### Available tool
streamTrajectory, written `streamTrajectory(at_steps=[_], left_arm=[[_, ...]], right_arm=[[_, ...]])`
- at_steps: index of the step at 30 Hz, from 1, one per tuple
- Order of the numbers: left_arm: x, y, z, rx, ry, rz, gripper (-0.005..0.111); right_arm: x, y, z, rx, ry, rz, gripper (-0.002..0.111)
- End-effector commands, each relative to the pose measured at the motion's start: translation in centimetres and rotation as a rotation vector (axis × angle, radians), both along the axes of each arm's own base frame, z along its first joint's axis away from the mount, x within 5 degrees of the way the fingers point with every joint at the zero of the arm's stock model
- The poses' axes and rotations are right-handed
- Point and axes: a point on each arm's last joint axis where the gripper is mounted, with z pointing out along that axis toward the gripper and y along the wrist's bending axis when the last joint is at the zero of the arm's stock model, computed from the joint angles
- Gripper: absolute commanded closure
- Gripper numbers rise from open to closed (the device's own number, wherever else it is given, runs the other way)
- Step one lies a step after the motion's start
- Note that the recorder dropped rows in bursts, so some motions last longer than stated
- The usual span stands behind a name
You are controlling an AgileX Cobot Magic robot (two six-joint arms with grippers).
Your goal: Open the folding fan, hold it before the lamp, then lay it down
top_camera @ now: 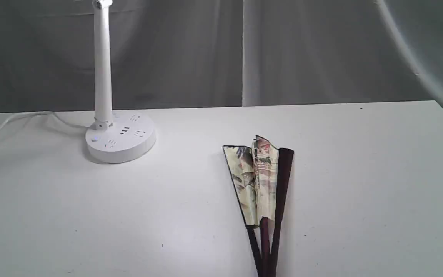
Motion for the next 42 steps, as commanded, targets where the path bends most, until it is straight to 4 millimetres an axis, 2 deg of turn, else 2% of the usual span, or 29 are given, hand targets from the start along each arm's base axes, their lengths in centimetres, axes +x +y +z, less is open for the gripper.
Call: streamTrajectory(at_steps=[1, 37, 42], left_arm=[[-0.01, 0.01, -0.14, -0.003, 0.002, 0.001, 0.107], [-0.01, 0.01, -0.14, -0.003, 0.002, 0.001, 0.107], [-0.01, 0.01, -0.14, -0.003, 0.002, 0.001, 0.107]], right_arm=[[0.02, -0.01, -0.01, -0.001, -0.011, 0.000, 0.108], [0.01, -0.01, -0.02, -0.002, -0.009, 0.001, 0.108], [0.16, -0.09, 0.65, 0.005, -0.084, -0.010, 0.108]])
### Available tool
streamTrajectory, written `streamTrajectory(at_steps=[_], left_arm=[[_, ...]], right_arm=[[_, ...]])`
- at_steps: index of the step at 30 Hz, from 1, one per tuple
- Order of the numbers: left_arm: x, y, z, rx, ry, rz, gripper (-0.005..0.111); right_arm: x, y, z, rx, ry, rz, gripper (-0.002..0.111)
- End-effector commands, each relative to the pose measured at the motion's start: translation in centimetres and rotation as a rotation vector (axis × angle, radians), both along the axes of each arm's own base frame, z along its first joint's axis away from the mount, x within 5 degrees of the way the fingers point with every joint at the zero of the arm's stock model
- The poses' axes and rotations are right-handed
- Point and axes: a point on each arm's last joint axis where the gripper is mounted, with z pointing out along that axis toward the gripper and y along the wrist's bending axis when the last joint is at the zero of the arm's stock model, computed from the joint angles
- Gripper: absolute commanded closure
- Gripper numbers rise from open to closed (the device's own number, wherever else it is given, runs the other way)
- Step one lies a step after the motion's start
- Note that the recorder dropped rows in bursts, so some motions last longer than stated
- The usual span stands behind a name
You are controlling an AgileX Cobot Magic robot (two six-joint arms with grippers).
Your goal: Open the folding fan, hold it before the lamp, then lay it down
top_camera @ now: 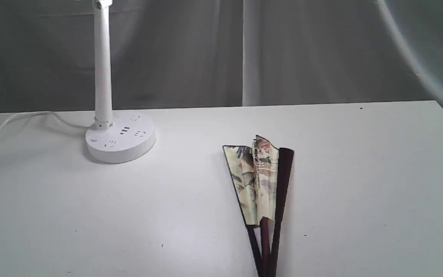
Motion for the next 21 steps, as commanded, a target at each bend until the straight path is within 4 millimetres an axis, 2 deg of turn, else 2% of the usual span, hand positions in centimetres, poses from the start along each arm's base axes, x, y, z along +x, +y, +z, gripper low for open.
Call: streamTrajectory(at_steps=[1, 9, 21], left_arm=[[-0.01, 0.01, -0.14, -0.003, 0.002, 0.001, 0.107], [-0.01, 0.01, -0.14, -0.003, 0.002, 0.001, 0.107], [-0.01, 0.01, -0.14, -0.003, 0.002, 0.001, 0.107]], right_arm=[[0.13, -0.08, 0.57, 0.005, -0.075, -0.009, 0.108], [0.23, -0.20, 1.44, 0.014, -0.171, -0.023, 0.108], [0.24, -0.21, 1.52, 0.020, -0.179, -0.025, 0.108]])
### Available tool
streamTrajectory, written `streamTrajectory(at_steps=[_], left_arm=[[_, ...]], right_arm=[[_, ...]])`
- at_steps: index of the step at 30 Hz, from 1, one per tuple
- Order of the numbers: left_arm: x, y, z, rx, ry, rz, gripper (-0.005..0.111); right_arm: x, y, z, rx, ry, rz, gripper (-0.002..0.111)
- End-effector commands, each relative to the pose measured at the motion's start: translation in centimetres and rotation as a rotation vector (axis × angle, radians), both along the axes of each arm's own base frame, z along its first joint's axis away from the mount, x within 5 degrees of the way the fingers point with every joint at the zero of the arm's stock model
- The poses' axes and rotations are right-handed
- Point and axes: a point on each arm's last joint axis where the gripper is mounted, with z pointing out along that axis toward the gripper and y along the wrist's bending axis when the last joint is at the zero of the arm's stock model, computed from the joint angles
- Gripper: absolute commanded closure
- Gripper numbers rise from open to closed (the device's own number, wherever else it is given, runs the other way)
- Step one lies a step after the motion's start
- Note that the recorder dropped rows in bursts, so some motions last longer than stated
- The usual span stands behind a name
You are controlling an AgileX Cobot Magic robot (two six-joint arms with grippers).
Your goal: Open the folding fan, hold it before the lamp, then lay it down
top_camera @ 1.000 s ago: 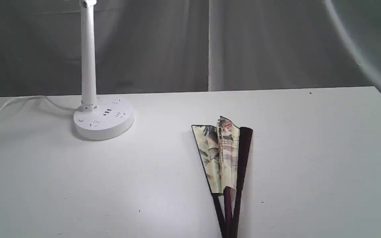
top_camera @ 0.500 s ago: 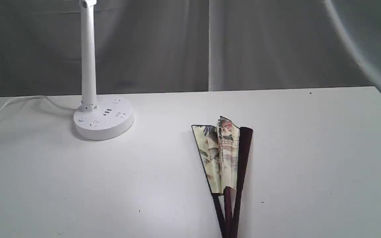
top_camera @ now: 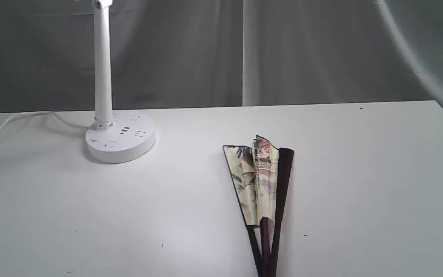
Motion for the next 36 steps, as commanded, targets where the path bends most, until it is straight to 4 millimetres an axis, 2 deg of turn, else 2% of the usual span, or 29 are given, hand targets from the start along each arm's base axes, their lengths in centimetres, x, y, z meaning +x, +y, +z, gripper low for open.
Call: streamTrajectory(at_steps=[1, 11, 15, 20, 25, 28, 31, 33, 34, 36], left_arm=[[0.0, 0.0, -0.1, -0.003, 0.002, 0.001, 0.107], [0.0, 0.0, -0.1, -0.003, 0.002, 0.001, 0.107], [0.0, 0.0, -0.1, -0.003, 0.002, 0.001, 0.107], [0.0, 0.0, -0.1, -0.003, 0.002, 0.001, 0.107], [0.0, 0.0, -0.1, -0.003, 0.002, 0.001, 0.107], [0.0, 0.0, -0.1, -0.003, 0.002, 0.001, 0.107], [0.0, 0.0, -0.1, -0.003, 0.002, 0.001, 0.107], [0.0, 0.0, -0.1, -0.003, 0.002, 0.001, 0.107], [0.0, 0.0, -0.1, -0.003, 0.002, 0.001, 0.107], [0.0, 0.0, -0.1, -0.003, 0.002, 0.001, 0.107]], right_arm=[[0.0, 0.0, 0.1, 0.005, -0.023, -0.002, 0.108], [0.0, -0.2, 1.2, 0.066, -0.134, -0.018, 0.108], [-0.5, -0.2, 3.8, 0.071, -0.190, -0.011, 0.108], [0.6, 0.1, 6.1, 0.088, -0.116, 0.012, 0.108], [3.8, 0.9, 7.2, 0.058, 0.038, 0.056, 0.108], [6.6, 1.7, 7.3, 0.041, 0.163, 0.085, 0.108], [9.5, 2.8, 6.8, 0.015, 0.352, 0.122, 0.108], [12.1, 3.7, 6.3, 0.007, 0.518, 0.139, 0.108], [12.9, 3.9, 6.4, 0.005, 0.549, 0.141, 0.108], [15.8, 4.5, 5.6, -0.006, 0.633, 0.139, 0.108]])
